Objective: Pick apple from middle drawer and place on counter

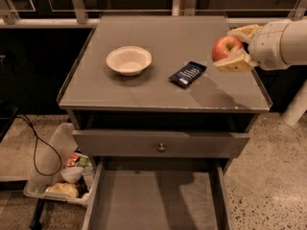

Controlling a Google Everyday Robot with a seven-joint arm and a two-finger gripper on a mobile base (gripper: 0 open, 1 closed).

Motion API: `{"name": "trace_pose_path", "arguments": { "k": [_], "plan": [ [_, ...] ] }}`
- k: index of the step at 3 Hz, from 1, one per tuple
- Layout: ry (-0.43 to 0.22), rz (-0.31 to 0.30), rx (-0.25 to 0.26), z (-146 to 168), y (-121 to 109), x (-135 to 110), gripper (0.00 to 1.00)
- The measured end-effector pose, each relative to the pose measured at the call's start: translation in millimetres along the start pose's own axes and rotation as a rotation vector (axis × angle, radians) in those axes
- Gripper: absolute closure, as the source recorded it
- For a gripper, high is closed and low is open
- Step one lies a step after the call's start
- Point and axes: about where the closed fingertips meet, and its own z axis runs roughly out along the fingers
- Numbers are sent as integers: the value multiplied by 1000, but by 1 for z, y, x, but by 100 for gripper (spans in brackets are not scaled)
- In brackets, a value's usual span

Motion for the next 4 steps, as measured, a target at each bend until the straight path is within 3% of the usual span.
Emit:
{"name": "trace_pose_path", "arguments": {
  "k": [2, 4],
  "plan": [
    [-62, 233, -18, 22, -6, 43, 100],
    [-60, 336, -21, 38, -9, 69, 100]
  ]
}}
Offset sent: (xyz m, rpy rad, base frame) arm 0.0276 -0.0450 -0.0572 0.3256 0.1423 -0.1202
